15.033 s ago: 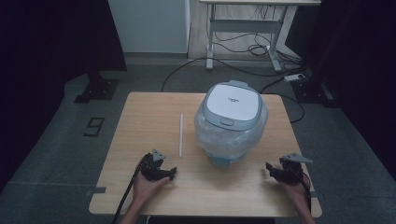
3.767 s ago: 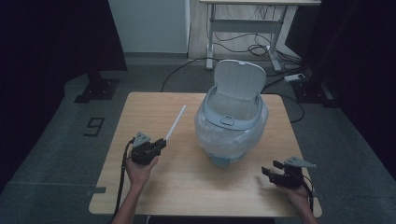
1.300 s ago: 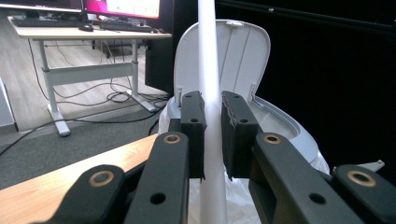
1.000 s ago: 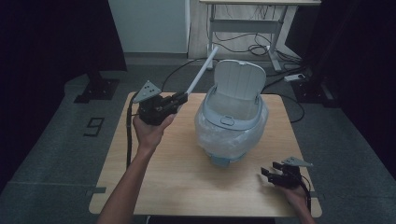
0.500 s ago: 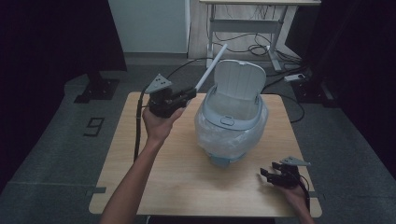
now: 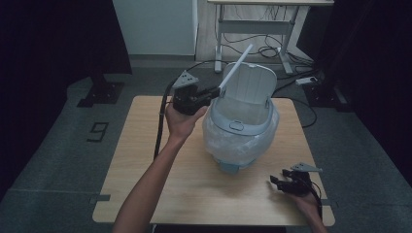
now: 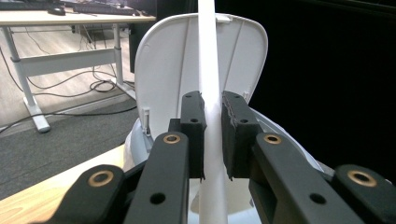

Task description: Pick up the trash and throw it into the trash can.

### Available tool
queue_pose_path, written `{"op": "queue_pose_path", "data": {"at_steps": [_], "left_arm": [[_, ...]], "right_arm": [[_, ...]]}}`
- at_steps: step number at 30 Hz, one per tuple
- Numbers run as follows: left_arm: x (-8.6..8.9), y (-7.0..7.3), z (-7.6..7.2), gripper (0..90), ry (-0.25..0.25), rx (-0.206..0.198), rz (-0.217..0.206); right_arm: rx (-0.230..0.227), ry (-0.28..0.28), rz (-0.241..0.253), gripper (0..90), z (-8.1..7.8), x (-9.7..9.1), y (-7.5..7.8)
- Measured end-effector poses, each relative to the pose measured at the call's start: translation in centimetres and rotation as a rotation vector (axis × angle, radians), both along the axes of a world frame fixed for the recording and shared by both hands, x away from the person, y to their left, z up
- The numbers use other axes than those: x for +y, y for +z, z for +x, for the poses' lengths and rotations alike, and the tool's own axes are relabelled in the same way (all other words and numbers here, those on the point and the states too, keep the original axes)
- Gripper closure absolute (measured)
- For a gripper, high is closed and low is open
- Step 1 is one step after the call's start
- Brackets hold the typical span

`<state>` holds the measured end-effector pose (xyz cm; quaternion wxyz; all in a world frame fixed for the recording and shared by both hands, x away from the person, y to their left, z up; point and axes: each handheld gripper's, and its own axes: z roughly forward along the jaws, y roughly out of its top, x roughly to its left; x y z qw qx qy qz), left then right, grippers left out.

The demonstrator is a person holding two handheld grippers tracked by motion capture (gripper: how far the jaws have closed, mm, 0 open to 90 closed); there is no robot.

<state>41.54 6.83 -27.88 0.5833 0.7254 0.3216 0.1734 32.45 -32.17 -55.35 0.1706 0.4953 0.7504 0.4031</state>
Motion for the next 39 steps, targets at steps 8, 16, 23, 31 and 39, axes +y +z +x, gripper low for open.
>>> {"op": "queue_pose_path", "data": {"at_steps": [8, 16, 23, 31, 39], "left_arm": [[-0.9, 0.3, 0.8, 79.5, -0.003, 0.013, -0.001], [-1.9, 1.0, 1.4, 79.6, -0.005, 0.009, 0.017], [-3.2, 1.1, 2.0, 79.5, -0.006, 0.012, 0.037], [-4.6, 0.8, 2.5, 79.5, -0.012, 0.021, 0.043], [-5.6, 0.4, 2.8, 79.3, -0.014, 0.023, 0.066]], "right_arm": [[0.007, 0.001, 0.005, 31.4, 0.0, 0.0, 0.0], [0.010, 0.002, 0.009, 31.3, 0.0, 0.0, 0.0], [0.009, 0.004, 0.012, 31.3, 0.0, 0.0, 0.0], [0.011, 0.005, 0.014, 31.3, 0.0, -0.1, 0.0], [0.011, 0.008, 0.012, 31.3, 0.0, 0.0, 0.0]]}}
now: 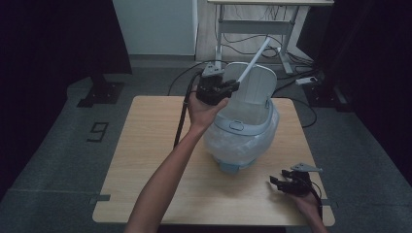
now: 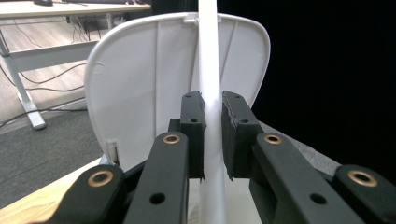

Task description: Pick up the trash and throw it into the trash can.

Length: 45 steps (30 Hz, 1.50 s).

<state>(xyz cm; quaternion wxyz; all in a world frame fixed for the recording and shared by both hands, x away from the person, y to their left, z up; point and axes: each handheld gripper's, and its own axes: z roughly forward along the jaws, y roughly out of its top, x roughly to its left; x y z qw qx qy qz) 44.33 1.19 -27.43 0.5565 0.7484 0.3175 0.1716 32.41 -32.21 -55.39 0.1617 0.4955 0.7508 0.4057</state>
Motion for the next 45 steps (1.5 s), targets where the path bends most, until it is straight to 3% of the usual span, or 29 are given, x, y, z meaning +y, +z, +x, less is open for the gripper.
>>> {"op": "queue_pose_path", "data": {"at_steps": [7, 13, 14, 18, 20, 27, 31, 38, 45], "left_arm": [[-1.0, -1.0, 0.5, 78.7, -0.001, 0.028, 0.047], [-1.3, -1.9, 0.9, 77.3, 0.004, 0.049, 0.056], [-1.2, -1.9, 0.9, 74.8, 0.010, 0.040, 0.054], [-0.7, -1.9, 1.0, 46.9, 0.046, 0.043, 0.036], [-0.2, -1.8, 0.8, 39.9, 0.058, 0.049, 0.026], [3.4, -1.9, -0.6, 32.7, 0.044, 0.031, 0.003], [5.5, -2.3, -1.8, 31.6, 0.058, 0.008, 0.011], [8.9, -3.9, -4.2, 32.0, 0.089, -0.019, 0.031], [11.5, -6.6, -6.5, 32.1, 0.093, -0.013, 0.033]], "right_arm": [[0.001, 0.001, 0.000, 31.3, 0.0, 0.0, 0.0], [0.001, -0.001, 0.007, 31.4, 0.0, -0.2, 0.0], [0.001, -0.001, 0.007, 31.4, 0.0, -0.2, 0.0], [0.001, -0.001, 0.006, 31.4, 0.0, -0.2, 0.0], [0.000, 0.000, 0.006, 31.3, 0.0, -0.2, 0.0], [0.000, -0.001, -0.002, 31.4, -0.1, -0.2, 0.0], [-0.002, -0.001, -0.005, 31.4, -0.1, -0.1, 0.0], [-0.003, -0.001, -0.012, 31.4, -0.1, -0.1, 0.0], [-0.003, -0.002, -0.015, 31.2, -0.1, 0.0, 0.0]]}}
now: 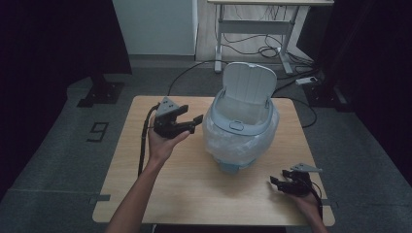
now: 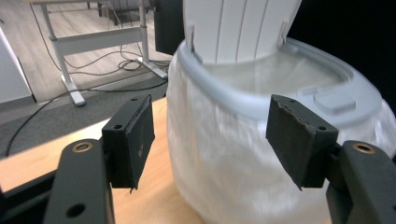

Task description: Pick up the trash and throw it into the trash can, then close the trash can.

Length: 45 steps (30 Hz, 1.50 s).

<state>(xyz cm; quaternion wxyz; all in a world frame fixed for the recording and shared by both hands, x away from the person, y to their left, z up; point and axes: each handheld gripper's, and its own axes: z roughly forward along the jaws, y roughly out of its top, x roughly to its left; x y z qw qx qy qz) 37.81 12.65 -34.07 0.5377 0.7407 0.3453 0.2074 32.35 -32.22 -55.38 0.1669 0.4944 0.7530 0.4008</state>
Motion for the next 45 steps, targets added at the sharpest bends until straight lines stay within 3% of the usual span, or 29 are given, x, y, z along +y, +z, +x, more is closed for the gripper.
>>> {"op": "queue_pose_path", "data": {"at_steps": [3, 7, 9, 14, 19, 20, 21, 29, 34, 37, 45], "left_arm": [[0.9, -1.3, -1.0, 31.7, 0.013, 0.007, 0.007], [1.6, -3.2, -2.5, 31.4, 0.017, 0.017, 0.060], [1.9, -4.3, -3.1, 31.3, 0.014, 0.024, 0.067], [2.8, -7.9, -4.5, 30.9, 0.022, 0.060, 0.091], [3.7, -10.9, -5.3, 30.1, 0.042, 0.116, 0.081], [3.8, -11.3, -5.2, 30.1, 0.040, 0.128, 0.099], [3.8, -11.5, -5.2, 29.6, 0.042, 0.131, 0.116], [3.7, -13.0, -5.4, 29.7, 0.037, 0.162, 0.118], [3.8, -13.4, -5.4, 29.6, 0.039, 0.174, 0.122], [3.9, -13.7, -5.3, 29.6, 0.043, 0.185, 0.121], [3.7, -14.4, -5.1, 29.6, 0.041, 0.213, 0.131]], "right_arm": [[0.001, 0.000, 0.001, 31.2, 0.0, 0.0, 0.0], [0.000, 0.000, 0.000, 31.1, 0.0, 0.0, 0.0], [-0.002, -0.001, -0.002, 30.9, 0.0, 0.1, 0.0], [-0.004, -0.003, -0.010, 30.5, 0.0, 0.2, 0.0], [-0.006, -0.006, -0.015, 30.6, 0.0, 0.3, 0.0], [-0.006, -0.006, -0.015, 30.6, 0.0, 0.3, 0.0], [-0.006, -0.006, -0.014, 30.5, 0.0, 0.3, 0.0], [-0.006, 0.000, -0.015, 29.8, 0.1, 0.4, 0.0], [-0.022, -0.012, 0.014, 29.6, 0.0, 0.1, 0.3], [-0.047, -0.012, 0.062, 29.5, -0.1, -0.1, 1.1], [-0.101, -0.005, 0.134, 27.7, 0.7, 0.1, 4.4]]}}
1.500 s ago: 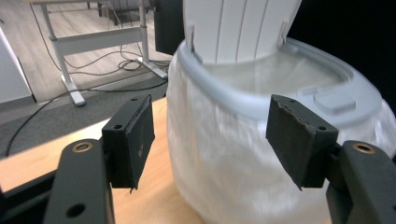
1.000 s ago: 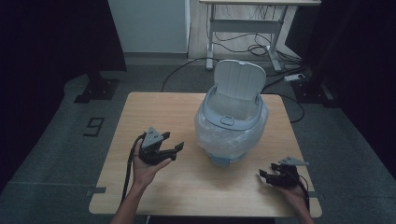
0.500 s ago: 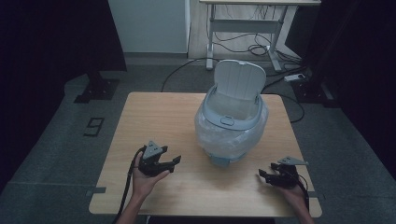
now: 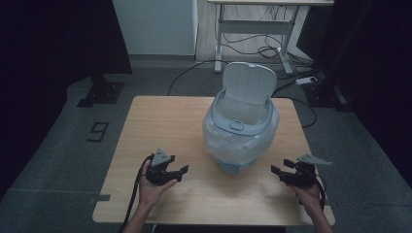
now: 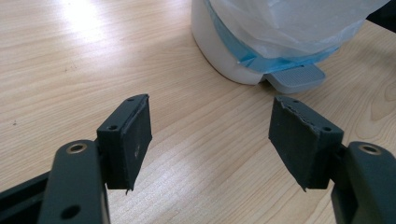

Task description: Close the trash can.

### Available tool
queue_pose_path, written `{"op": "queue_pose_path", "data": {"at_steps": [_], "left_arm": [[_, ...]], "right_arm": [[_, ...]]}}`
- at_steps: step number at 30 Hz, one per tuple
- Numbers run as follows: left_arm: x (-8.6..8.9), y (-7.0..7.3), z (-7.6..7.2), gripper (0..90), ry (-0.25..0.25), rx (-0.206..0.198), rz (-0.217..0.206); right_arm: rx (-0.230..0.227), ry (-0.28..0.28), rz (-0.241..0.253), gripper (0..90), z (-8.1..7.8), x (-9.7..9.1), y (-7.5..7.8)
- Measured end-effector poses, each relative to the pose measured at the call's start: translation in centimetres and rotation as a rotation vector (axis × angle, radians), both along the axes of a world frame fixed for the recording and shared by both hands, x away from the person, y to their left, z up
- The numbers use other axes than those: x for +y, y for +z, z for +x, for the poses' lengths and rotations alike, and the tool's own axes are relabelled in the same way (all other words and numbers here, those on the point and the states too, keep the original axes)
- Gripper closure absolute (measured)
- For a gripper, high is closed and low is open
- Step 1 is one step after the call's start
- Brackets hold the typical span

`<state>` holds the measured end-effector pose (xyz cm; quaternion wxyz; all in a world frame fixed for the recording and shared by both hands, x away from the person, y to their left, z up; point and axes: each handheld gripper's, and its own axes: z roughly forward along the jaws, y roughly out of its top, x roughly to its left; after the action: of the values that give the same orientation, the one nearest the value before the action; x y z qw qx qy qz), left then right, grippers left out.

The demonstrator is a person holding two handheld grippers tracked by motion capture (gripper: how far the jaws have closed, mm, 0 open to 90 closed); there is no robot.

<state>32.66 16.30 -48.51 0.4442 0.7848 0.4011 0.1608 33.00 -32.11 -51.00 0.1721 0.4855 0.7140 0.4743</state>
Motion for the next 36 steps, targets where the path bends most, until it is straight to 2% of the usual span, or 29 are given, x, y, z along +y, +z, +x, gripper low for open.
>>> {"op": "queue_pose_path", "data": {"at_steps": [2, 6, 9, 12, 19, 24, 36], "left_arm": [[0.1, -0.1, 0.1, 29.6, 0.001, 0.008, -0.002], [0.3, -0.2, 0.1, 29.6, 0.010, 0.016, 0.001], [0.4, -0.3, 0.1, 29.6, 0.014, 0.021, -0.003], [0.5, -0.4, 0.2, 29.6, 0.015, 0.029, -0.004], [0.3, -0.5, 0.2, 29.6, 0.023, 0.018, -0.005], [0.3, -0.6, 0.2, 29.3, 0.016, 0.023, -0.008], [0.5, -0.7, 0.3, 28.0, 0.001, 0.045, -0.018]], "right_arm": [[-0.014, 0.011, -0.002, 27.8, 0.2, 0.2, 1.0], [-0.073, 0.042, -0.011, 27.7, 0.4, 0.7, 4.2], [-0.112, 0.063, 0.000, 27.6, 0.7, 1.1, 6.6], [-0.135, 0.077, 0.014, 27.5, 1.2, 1.4, 8.8], [-0.179, 0.093, 0.017, 26.9, 2.8, 2.1, 12.8], [-0.188, 0.091, 0.021, 26.1, 4.1, 2.3, 14.2], [-0.195, 0.081, 0.005, 24.7, 5.8, 2.8, 15.7]]}}
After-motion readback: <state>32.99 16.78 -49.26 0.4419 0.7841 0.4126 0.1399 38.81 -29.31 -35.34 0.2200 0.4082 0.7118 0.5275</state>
